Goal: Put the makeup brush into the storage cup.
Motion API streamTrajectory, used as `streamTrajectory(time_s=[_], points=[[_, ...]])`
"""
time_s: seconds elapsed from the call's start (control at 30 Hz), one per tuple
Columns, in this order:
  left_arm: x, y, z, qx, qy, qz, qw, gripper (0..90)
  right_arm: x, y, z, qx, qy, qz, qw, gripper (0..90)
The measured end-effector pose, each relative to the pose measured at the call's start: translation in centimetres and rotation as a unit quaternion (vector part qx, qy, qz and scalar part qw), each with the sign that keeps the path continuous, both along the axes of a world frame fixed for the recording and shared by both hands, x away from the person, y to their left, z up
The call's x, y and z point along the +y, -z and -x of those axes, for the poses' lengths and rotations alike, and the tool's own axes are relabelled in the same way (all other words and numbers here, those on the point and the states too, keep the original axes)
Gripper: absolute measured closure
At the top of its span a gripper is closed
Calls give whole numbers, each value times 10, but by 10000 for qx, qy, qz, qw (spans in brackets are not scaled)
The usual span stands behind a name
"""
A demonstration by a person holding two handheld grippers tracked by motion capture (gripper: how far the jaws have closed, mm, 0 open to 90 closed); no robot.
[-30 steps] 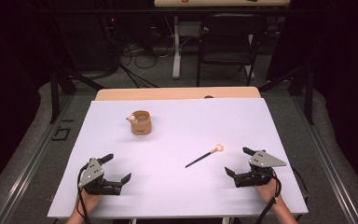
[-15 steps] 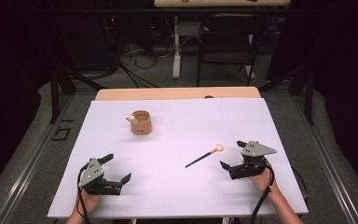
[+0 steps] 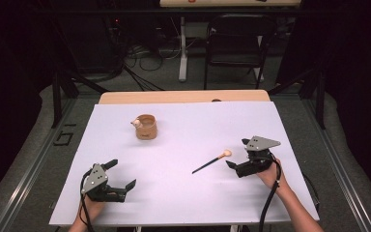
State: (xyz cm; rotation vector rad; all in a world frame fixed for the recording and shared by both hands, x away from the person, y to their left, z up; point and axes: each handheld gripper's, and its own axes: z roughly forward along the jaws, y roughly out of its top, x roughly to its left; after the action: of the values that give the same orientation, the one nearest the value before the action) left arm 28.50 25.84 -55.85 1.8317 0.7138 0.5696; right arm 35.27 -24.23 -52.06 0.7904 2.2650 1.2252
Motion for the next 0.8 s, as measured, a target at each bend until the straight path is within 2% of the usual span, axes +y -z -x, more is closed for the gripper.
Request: streamTrajectory(time_s=[0.1, 0.2, 0.27, 0.33, 0.37, 0.47, 0.57, 0.67, 0.7, 0.73, 0.8], points=[[0, 0, 0, -1, -2, 2, 10000, 1, 1, -3, -7, 146, -193, 190, 9995, 0], [0, 0, 0, 0, -4, 2, 10000, 1, 3, -4, -11, 182, -289, 285, 9990, 0], [0, 0, 0, 9, -2, 3, 10000, 1, 4, -6, -16, 311, -406, 486, 9975, 0], [0, 0, 0, 12, 2, 4, 10000, 1, 4, -7, -17, 316, -430, 505, 9973, 0], [0, 0, 0, 10, -10, -7, 10000, 1, 4, -10, -22, 352, -516, 635, 9960, 0], [0, 0, 0, 18, -19, 7, 10000, 1, 5, -15, -27, 420, -627, 767, 9942, 0], [1, 0, 0, 18, -14, 11, 10000, 1, 7, -21, -33, 392, -702, 936, 9924, 0], [0, 0, 0, 18, -10, -3, 10000, 1, 10, -25, -35, 335, -733, 955, 9922, 0], [0, 0, 0, 21, -8, -2, 10000, 1, 12, -29, -39, 340, -788, 1053, 9907, 0], [0, 0, 0, 21, -8, -2, 10000, 1, 12, -29, -39, 340, -788, 1053, 9907, 0], [0, 0, 0, 18, -7, 10, 10000, 1, 16, -32, -44, 418, -870, 1215, 9879, 0]])
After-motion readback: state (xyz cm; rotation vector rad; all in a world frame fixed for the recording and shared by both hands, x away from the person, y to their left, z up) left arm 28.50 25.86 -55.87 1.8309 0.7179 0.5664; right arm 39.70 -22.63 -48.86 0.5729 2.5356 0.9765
